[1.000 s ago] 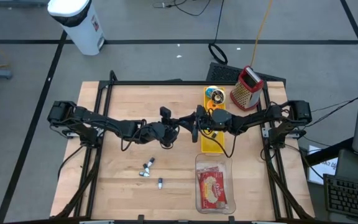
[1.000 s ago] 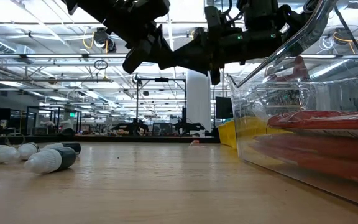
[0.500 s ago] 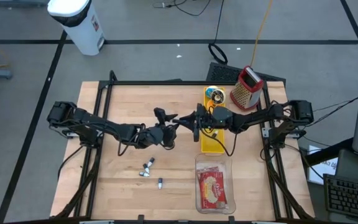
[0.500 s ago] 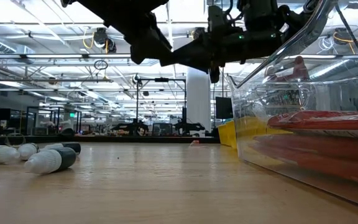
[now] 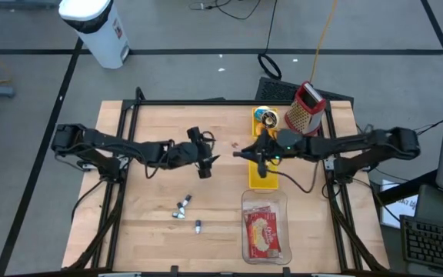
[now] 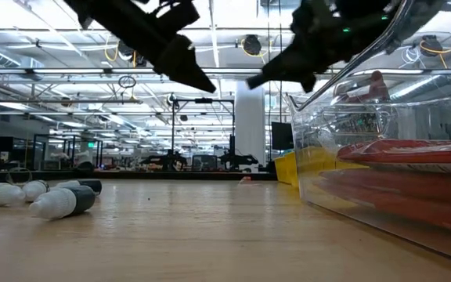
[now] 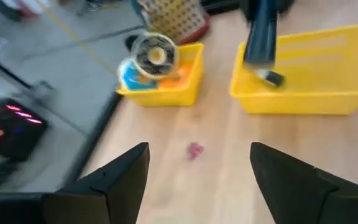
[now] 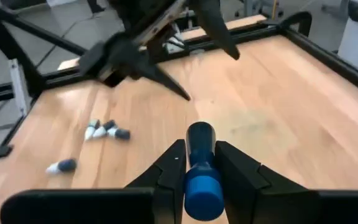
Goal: Pick & Place Food Item
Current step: Put the top blue food coloring bottle into the bottom yellow bin
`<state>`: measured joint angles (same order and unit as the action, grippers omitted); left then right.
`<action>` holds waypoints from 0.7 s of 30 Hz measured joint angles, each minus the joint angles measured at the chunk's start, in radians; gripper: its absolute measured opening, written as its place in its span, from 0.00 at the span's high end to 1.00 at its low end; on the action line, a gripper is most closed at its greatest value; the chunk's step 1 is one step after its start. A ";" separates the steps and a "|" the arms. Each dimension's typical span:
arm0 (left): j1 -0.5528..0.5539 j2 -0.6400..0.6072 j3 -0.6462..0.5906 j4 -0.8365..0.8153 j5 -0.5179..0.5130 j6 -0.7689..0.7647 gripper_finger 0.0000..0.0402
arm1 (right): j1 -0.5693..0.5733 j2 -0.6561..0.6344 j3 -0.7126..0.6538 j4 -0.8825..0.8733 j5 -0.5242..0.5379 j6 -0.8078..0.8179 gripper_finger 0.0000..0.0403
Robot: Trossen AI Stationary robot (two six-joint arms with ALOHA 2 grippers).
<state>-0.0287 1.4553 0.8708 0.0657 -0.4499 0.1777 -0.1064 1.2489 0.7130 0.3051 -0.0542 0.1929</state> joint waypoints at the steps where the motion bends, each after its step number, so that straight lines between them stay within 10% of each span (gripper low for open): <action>1: 0.016 -0.011 -0.020 0.014 0.038 -0.011 0.32 | 0.003 -0.025 -0.016 -0.004 0.001 0.000 0.84; 21: 0.170 -0.033 -0.316 0.722 0.413 -0.245 0.49 | 0.032 -0.250 -0.482 0.159 0.004 0.082 0.84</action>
<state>0.1418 1.4220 0.5548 0.7879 -0.0366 -0.0669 -0.0746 0.9993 0.2306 0.4641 -0.0505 0.2746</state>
